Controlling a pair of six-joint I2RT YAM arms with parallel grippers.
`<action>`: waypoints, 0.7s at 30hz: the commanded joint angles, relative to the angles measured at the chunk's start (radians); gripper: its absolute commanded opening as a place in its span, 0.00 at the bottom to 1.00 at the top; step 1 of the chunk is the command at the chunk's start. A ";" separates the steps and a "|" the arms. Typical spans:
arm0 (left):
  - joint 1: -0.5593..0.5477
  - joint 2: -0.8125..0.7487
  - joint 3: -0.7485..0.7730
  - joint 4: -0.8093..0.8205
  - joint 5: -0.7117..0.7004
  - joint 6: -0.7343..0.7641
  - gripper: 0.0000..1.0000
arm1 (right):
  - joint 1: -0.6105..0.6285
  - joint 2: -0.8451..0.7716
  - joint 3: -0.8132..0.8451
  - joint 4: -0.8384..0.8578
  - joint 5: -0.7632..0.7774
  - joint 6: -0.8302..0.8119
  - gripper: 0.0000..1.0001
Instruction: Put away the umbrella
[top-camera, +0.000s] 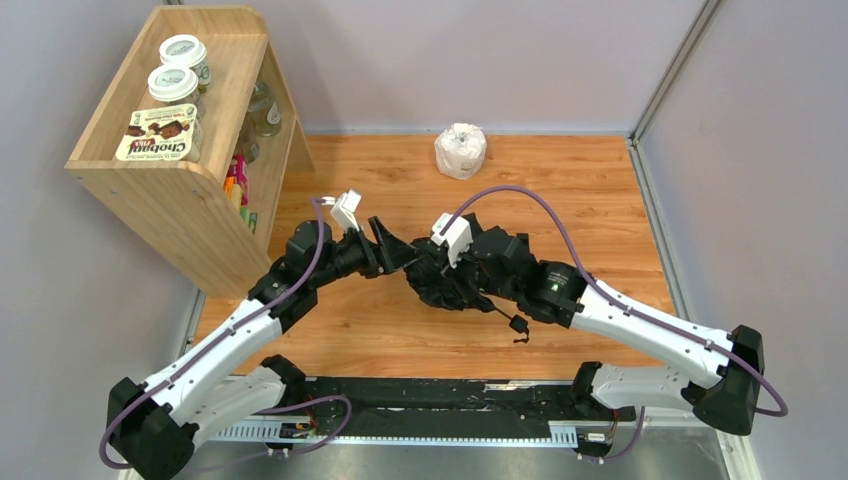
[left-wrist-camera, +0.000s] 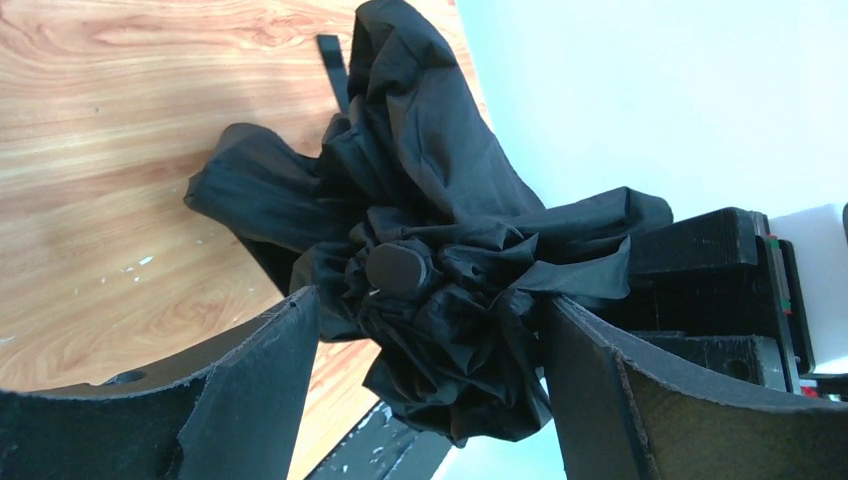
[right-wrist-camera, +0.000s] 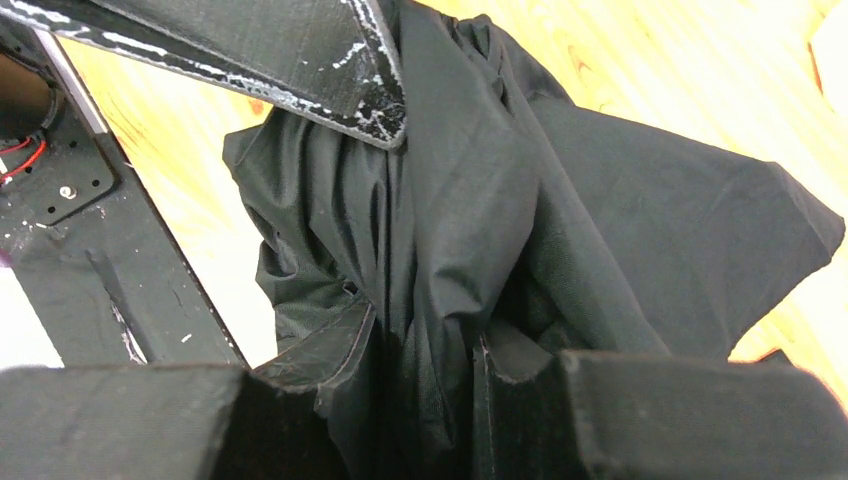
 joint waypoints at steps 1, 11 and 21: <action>0.007 0.043 -0.038 0.172 0.059 -0.098 0.86 | 0.009 -0.041 0.040 0.162 -0.080 0.000 0.00; 0.009 0.212 -0.142 0.782 0.257 -0.353 0.46 | 0.009 0.018 0.091 0.160 -0.055 -0.031 0.00; 0.044 0.034 -0.026 0.620 0.046 -0.032 0.00 | 0.009 -0.034 0.274 -0.202 0.063 0.335 0.83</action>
